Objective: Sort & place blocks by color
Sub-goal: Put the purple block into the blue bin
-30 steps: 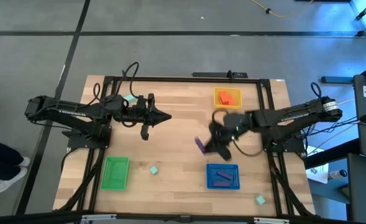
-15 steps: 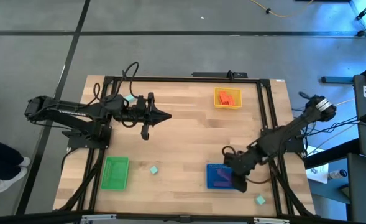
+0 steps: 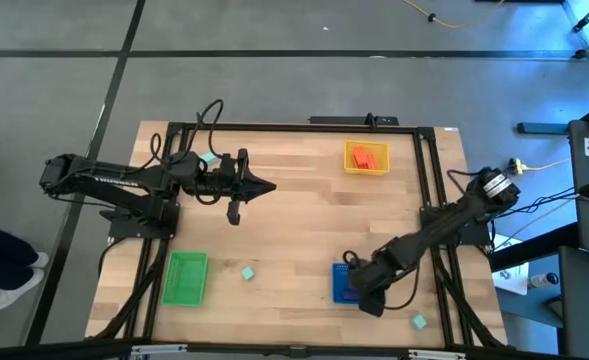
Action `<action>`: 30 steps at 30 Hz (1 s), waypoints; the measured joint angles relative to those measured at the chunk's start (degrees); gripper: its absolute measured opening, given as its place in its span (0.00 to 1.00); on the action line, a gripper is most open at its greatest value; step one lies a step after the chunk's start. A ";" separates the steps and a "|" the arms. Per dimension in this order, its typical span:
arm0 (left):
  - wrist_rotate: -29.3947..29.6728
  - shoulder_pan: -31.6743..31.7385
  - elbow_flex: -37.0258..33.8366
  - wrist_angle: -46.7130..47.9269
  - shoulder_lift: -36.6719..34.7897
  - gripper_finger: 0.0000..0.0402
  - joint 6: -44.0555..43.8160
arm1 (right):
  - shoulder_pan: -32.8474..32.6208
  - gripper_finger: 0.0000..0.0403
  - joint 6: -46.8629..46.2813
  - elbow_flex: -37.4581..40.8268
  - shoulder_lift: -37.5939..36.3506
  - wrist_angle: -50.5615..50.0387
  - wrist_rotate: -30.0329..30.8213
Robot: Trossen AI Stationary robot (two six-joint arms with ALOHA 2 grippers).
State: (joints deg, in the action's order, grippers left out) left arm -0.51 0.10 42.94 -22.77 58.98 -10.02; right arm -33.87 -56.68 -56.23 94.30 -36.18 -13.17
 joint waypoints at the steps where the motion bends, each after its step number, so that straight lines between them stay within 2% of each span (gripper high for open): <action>1: 0.00 0.00 0.00 0.00 0.00 0.00 0.00 | 0.01 0.26 0.22 0.00 0.65 -0.01 0.00; 9: 1.02 0.00 0.00 0.00 0.00 0.00 0.00 | 0.37 0.26 0.04 0.00 3.79 0.09 1.04; 17: 1.03 0.00 0.00 0.00 0.00 0.00 0.00 | 0.37 0.43 0.19 0.00 3.87 0.10 1.16; 23: 1.03 0.00 0.00 0.00 0.00 0.00 0.00 | 0.37 0.45 0.13 0.00 3.87 0.39 -1.40; 30: 1.03 0.00 0.00 0.00 0.00 0.00 -0.04 | 0.37 0.45 -0.05 0.00 1.81 0.66 -1.58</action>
State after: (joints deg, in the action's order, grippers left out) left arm 0.52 0.10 42.94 -22.76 58.98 -10.06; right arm -33.50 -56.74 -56.23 96.11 -35.51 -14.75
